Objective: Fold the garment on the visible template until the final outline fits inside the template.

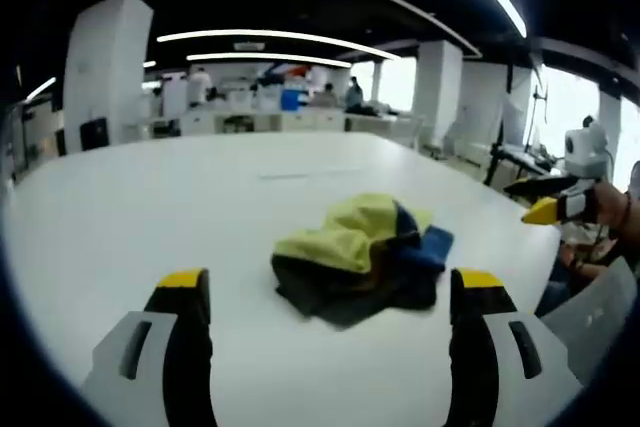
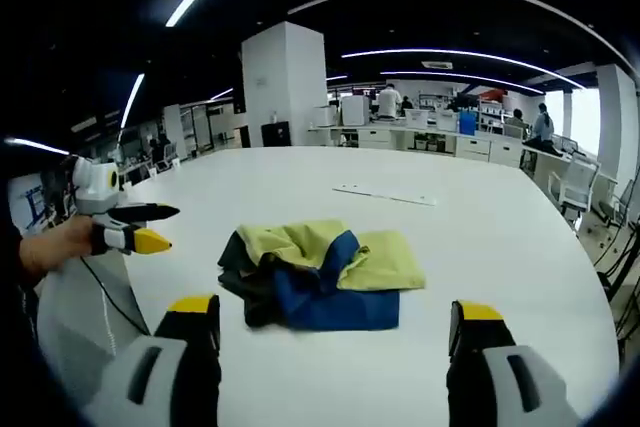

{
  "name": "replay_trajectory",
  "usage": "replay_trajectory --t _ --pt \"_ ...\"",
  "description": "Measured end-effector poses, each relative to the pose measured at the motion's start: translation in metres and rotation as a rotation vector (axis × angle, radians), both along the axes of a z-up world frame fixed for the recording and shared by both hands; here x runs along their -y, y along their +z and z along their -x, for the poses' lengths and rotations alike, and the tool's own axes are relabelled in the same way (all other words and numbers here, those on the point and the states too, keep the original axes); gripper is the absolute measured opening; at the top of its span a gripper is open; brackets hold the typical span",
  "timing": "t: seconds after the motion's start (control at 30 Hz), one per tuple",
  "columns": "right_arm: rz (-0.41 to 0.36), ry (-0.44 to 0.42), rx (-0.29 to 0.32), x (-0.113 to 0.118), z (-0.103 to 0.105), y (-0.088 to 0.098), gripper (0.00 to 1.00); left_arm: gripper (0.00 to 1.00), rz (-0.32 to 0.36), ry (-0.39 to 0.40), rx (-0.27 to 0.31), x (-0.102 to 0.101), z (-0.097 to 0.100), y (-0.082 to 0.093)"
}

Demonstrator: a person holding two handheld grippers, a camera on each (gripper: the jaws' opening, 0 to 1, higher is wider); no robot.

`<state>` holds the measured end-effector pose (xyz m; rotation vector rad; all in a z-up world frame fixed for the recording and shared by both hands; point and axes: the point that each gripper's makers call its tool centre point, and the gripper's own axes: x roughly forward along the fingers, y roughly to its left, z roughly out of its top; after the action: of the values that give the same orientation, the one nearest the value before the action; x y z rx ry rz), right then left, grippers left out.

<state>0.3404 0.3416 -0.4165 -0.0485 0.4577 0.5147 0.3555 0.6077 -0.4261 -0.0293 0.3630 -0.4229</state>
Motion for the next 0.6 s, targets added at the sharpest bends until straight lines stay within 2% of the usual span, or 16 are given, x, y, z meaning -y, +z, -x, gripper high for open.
replay_trajectory --t 0.6 --pt "0.001 0.004 -0.020 -0.0018 0.0019 -0.0049 0.95 0.96 -0.006 -0.007 -0.008 0.0009 0.0009 -0.0016"
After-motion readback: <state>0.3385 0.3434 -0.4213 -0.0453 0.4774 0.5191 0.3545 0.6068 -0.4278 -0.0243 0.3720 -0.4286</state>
